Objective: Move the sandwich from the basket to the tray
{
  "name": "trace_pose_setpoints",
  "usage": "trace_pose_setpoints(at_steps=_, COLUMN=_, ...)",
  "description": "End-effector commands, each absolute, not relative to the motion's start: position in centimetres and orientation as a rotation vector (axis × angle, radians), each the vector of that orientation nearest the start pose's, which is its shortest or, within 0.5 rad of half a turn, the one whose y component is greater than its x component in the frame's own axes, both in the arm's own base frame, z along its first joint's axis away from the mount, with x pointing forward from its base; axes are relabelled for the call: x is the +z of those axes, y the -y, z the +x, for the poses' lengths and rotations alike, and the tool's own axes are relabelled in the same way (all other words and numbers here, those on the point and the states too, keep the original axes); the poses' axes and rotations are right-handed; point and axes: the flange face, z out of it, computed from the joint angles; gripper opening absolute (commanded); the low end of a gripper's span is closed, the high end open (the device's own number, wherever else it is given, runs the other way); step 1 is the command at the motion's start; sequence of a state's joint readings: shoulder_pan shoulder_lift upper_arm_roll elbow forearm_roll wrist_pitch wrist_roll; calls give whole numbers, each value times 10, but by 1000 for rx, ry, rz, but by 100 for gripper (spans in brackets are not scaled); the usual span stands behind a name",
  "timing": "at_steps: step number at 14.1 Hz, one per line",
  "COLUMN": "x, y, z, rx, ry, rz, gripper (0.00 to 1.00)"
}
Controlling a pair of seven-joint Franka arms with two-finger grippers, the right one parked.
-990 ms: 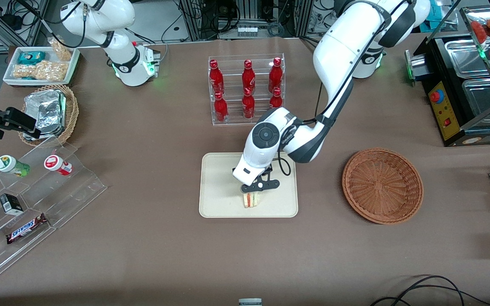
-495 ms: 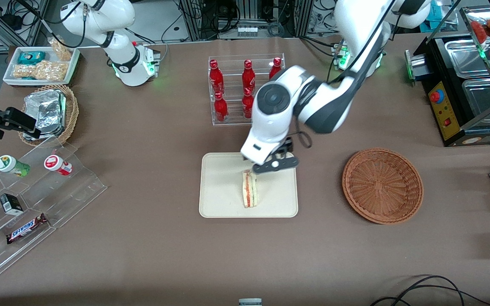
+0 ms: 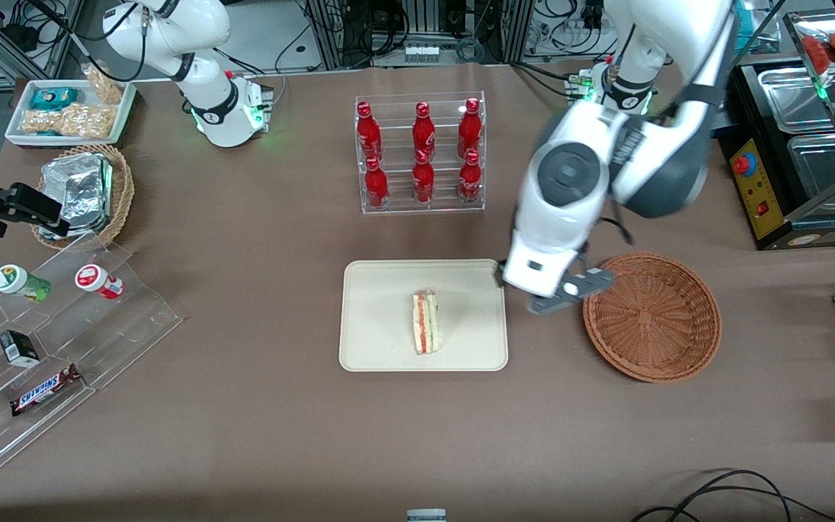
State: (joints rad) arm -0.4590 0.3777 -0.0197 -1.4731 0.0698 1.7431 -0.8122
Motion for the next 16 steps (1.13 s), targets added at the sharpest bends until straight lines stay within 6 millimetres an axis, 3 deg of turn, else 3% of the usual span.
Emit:
trace_pose_setpoints(at_steps=1, x=476, y=227, z=580, rx=126, ry=405, rz=-2996, gripper=100)
trace_pose_setpoints(at_steps=5, x=498, y=139, z=565, rx=212, ry=284, rz=-3012, gripper=100)
trace_pose_setpoints(at_steps=9, x=531, y=83, z=553, rx=258, ry=248, rz=-3016, gripper=100)
trace_pose_setpoints(at_steps=11, x=547, y=45, z=547, rx=263, ry=251, rz=-3036, gripper=100)
trace_pose_setpoints(at_steps=16, x=584, y=37, z=542, rx=167, ry=20, rz=-3083, gripper=100)
